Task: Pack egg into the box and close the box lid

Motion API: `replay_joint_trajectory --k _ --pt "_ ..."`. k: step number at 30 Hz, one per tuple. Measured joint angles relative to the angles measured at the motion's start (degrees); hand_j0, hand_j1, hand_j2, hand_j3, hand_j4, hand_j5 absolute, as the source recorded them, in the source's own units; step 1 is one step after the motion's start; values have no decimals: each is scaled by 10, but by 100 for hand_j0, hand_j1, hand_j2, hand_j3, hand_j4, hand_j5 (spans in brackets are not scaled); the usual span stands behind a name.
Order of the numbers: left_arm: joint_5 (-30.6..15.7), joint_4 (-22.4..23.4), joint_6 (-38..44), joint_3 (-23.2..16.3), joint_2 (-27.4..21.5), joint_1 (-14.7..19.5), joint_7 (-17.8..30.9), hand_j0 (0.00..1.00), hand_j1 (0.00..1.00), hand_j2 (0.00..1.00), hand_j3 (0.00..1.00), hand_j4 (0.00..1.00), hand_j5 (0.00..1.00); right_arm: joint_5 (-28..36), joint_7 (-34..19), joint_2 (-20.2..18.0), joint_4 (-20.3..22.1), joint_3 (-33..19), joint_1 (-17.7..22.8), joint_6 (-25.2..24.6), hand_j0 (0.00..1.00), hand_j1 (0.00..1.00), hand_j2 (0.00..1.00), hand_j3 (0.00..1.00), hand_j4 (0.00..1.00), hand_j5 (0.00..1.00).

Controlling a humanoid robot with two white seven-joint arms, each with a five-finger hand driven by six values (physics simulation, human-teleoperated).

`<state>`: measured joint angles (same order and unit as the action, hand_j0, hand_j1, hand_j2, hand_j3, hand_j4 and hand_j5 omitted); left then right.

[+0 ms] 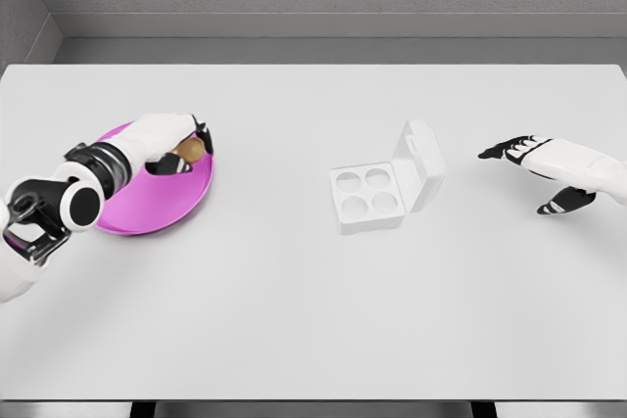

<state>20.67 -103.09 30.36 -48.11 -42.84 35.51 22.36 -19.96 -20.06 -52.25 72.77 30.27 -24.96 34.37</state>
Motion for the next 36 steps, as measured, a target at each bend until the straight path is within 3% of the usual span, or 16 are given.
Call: replay_joint_trajectory --k 36 --pt "-4 1 -52 -6 81 23 0 44 44 44 44 44 44 0 0 -9 0 0 4 0 100 100 100 100 100 100"
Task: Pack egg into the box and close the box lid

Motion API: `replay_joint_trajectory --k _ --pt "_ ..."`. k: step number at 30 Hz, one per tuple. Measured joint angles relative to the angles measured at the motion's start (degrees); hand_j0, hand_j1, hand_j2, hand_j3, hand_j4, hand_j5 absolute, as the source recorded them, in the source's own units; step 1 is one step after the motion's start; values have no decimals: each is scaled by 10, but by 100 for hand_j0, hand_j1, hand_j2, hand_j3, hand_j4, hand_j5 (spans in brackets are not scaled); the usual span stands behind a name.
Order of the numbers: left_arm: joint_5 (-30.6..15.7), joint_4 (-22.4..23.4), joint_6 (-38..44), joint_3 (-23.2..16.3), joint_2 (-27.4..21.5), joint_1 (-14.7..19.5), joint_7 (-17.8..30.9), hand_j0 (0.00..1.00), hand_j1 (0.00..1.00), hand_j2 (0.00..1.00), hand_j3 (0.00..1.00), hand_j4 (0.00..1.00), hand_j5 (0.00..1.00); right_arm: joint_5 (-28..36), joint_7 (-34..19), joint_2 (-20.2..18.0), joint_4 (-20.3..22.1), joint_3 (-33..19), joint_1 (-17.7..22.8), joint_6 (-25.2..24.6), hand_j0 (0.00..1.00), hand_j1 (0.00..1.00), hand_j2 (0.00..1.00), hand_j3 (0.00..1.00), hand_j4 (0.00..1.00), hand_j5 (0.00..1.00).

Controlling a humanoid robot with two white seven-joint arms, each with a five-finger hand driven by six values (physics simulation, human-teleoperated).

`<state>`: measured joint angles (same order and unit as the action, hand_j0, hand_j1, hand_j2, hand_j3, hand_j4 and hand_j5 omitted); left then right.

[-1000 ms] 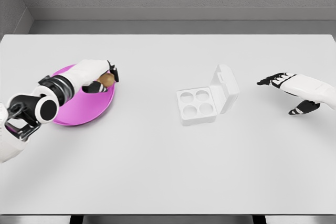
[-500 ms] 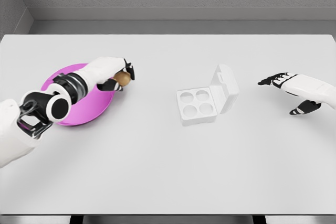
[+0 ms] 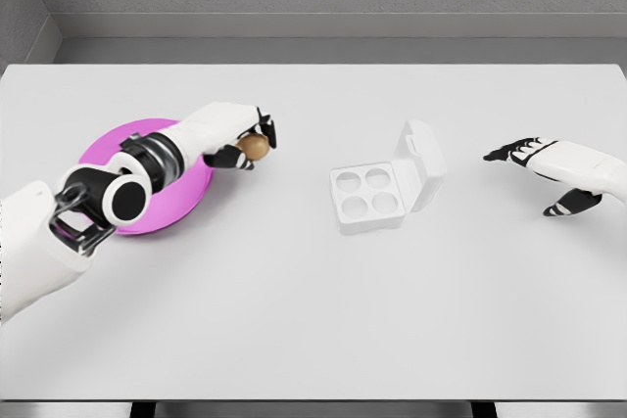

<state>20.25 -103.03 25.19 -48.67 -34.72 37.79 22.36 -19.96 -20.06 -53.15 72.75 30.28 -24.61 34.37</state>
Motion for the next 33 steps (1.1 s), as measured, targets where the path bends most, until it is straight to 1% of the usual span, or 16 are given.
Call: replay_joint_trajectory --k 11,18,27,33 --pt "-2 0 -1 -7 23 3 0 44 44 44 44 44 44 0 0 0 -2 0 0 0 100 100 100 100 100 100" --pt "-1 2 -13 -13 35 10 0 43 43 43 43 43 43 0 0 -1 -2 0 0 0 100 100 100 100 100 100" --pt "0 4 -25 -15 51 11 0 43 43 43 43 43 43 0 0 -1 -2 0 0 0 100 100 100 100 100 100" --pt "1 13 -25 -27 67 22 0 43 43 43 43 43 43 0 0 -1 -3 0 0 0 100 100 100 100 100 100"
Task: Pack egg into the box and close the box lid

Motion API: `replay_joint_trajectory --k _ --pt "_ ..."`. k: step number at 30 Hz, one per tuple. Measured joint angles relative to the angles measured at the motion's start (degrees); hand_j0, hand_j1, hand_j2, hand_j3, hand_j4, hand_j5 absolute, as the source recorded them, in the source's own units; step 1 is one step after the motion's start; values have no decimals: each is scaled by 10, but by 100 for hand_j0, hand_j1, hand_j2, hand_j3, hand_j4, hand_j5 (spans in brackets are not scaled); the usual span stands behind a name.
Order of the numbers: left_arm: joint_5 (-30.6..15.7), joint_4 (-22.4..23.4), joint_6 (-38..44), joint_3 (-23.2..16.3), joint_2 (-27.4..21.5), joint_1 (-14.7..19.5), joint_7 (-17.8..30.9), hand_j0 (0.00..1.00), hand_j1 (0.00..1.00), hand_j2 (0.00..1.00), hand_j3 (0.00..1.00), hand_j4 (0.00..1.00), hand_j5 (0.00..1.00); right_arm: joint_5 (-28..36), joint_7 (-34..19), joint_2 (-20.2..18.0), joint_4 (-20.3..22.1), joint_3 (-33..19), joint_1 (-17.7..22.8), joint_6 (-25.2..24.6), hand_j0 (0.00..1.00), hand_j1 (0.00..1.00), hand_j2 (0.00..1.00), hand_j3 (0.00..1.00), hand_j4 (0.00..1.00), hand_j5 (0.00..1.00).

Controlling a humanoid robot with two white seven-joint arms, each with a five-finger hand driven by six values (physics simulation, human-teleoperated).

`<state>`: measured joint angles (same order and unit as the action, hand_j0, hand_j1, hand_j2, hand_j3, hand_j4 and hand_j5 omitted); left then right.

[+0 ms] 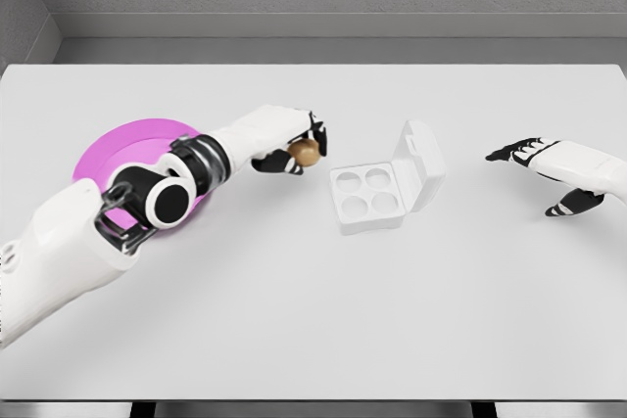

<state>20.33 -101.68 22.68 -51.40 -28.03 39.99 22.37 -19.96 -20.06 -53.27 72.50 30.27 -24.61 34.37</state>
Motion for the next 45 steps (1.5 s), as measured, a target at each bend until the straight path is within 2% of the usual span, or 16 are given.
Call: replay_joint_trajectory --k 8,20,45 --pt "0 26 0 -17 27 10 0 43 43 43 43 43 43 0 0 0 -2 0 0 0 100 100 100 100 100 100" --pt "1 34 0 -31 53 23 0 43 43 43 43 43 43 0 0 -1 -5 0 0 0 100 100 100 100 100 100" --pt "2 94 1 -61 108 34 -1 43 43 43 43 43 43 0 0 -1 -9 0 0 0 100 100 100 100 100 100"
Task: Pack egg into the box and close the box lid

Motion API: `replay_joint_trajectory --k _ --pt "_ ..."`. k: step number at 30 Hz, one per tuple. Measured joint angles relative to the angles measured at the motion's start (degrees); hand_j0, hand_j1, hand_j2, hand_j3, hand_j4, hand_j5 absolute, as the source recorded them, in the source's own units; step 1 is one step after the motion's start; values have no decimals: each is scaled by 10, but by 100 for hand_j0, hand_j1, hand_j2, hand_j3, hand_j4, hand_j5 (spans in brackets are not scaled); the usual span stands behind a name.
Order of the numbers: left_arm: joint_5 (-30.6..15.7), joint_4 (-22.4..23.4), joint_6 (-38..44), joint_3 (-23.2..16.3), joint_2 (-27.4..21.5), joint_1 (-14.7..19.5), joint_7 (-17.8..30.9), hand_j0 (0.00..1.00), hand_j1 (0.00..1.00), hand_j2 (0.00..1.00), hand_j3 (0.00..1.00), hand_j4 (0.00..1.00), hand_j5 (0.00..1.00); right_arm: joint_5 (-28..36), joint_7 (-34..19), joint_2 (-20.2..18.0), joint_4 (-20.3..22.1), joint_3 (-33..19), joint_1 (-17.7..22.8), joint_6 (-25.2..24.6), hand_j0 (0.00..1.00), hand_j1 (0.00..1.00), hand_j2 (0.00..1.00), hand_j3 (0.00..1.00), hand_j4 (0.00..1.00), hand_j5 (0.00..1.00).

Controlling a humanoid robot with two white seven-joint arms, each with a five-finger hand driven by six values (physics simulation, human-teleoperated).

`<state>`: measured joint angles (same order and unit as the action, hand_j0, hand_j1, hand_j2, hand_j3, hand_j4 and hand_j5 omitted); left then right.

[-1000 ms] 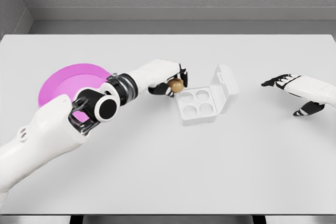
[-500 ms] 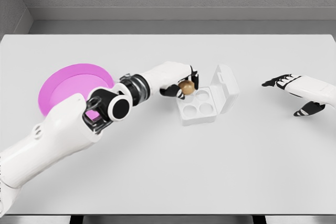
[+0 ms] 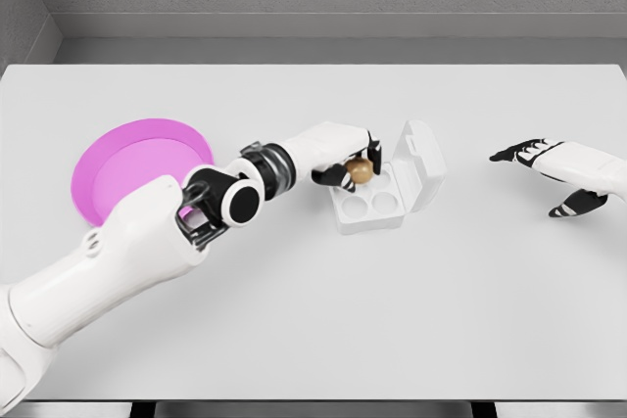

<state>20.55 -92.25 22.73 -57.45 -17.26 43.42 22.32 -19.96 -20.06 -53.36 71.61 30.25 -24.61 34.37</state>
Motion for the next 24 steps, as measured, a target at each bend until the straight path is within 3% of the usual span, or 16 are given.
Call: replay_joint_trajectory --k 12,17,20,24 --pt "0 15 0 -3 8 0 0 44 44 44 44 44 44 0 0 0 0 0 -1 0 100 100 100 100 100 100" --pt "-1 15 1 -2 8 -1 0 52 52 52 52 52 52 0 0 0 0 -1 -1 0 100 100 100 100 100 100" --pt "-2 14 1 -2 8 -2 0 62 62 62 62 62 62 0 0 0 0 -1 -1 0 100 100 100 100 100 100" --pt "-2 13 2 -2 8 -3 0 64 64 64 64 64 64 0 0 0 0 -1 -1 0 100 100 100 100 100 100"
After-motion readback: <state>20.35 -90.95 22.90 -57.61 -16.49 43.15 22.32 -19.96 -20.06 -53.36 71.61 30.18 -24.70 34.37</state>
